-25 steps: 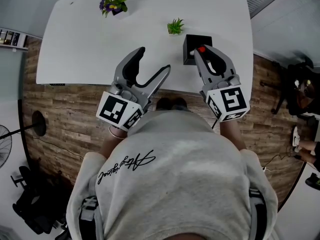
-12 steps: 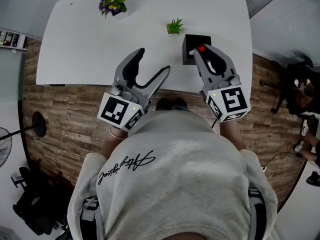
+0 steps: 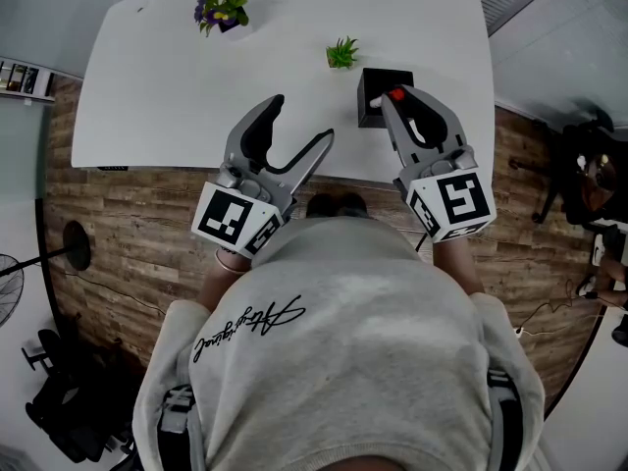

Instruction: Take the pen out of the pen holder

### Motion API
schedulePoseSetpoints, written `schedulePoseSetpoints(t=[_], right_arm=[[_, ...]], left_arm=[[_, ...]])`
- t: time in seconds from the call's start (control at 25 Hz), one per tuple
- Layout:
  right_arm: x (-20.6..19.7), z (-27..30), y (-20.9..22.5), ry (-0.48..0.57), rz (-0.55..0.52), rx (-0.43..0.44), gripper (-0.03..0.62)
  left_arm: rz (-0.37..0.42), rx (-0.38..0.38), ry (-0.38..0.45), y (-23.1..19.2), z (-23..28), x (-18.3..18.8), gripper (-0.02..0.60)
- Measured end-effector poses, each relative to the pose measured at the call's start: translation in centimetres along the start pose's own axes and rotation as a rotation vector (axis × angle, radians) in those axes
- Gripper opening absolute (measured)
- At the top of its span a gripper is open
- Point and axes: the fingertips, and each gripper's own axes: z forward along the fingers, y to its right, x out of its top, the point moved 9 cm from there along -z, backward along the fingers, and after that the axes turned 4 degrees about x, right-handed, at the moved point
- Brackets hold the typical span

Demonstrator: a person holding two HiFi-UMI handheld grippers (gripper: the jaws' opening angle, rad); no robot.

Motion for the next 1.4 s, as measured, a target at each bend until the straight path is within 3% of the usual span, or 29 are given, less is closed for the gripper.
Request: schedulePoseSetpoints(t=[1.4], right_arm=[[2.3,-1.4,0.2,0.049,-0.010,0.002,0.063]], left_arm=[[0.020,-0.031,0.010,0.4,0.8,0.5,0.325]])
